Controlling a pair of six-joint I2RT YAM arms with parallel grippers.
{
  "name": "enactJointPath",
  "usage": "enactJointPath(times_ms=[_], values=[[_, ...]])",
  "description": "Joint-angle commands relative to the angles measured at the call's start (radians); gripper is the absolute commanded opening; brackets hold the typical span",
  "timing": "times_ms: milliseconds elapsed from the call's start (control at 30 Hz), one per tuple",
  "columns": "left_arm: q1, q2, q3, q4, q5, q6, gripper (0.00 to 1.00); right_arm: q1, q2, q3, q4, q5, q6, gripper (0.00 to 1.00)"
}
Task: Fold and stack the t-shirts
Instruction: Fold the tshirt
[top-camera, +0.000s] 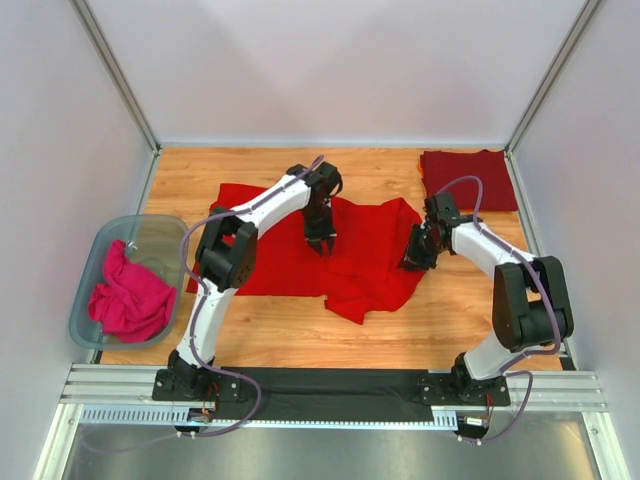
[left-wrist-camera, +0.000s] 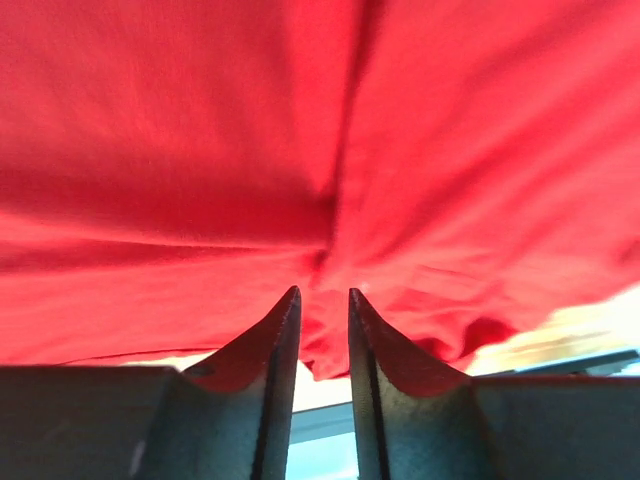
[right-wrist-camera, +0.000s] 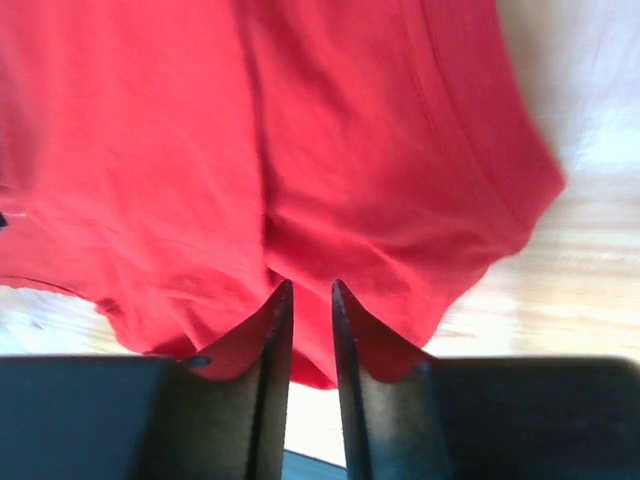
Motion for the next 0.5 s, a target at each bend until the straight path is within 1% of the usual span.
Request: enactJointPath(times_ms=[0,67,133,167,300,333,367,467], values=[[0.039,-0.017,0.126,-0.022,-0.029,0.055,0.34,-0.019,-0.005,0.148,0.003,0.048,-0.066,0.26],[0.090,-0.012,0.144,0.016,-0.031,0.061,0.34,-0.028,0.039,0.197,0.016,0.046,-0.085,0.31],[0.130,-0.003,0.157,0.051,-0.017,0.068,0.34,-0.042,0.090,0.282,0.038,0.040,-0.091,0.34],[0.171,0.018,0.163,0.083,0.003,0.073,0.34,-0.048,0.145,0.316,0.044,0.034,-0.090,0.35],[0.266,0.090,0.219,0.140,0.034,0.088,0.34,-0.066,0.284,0.454,0.073,0.031,-0.099,0.37],[0.285,0.104,0.227,0.156,0.046,0.085,0.34,-0.068,0.315,0.515,0.069,0.034,-0.102,0.38],[0.315,0.127,0.235,0.195,0.073,0.082,0.34,-0.069,0.366,0.541,0.069,0.038,-0.103,0.38],[0.361,0.164,0.247,0.292,0.123,0.056,0.34,-0.077,0.436,0.638,0.075,0.032,-0.112,0.38]])
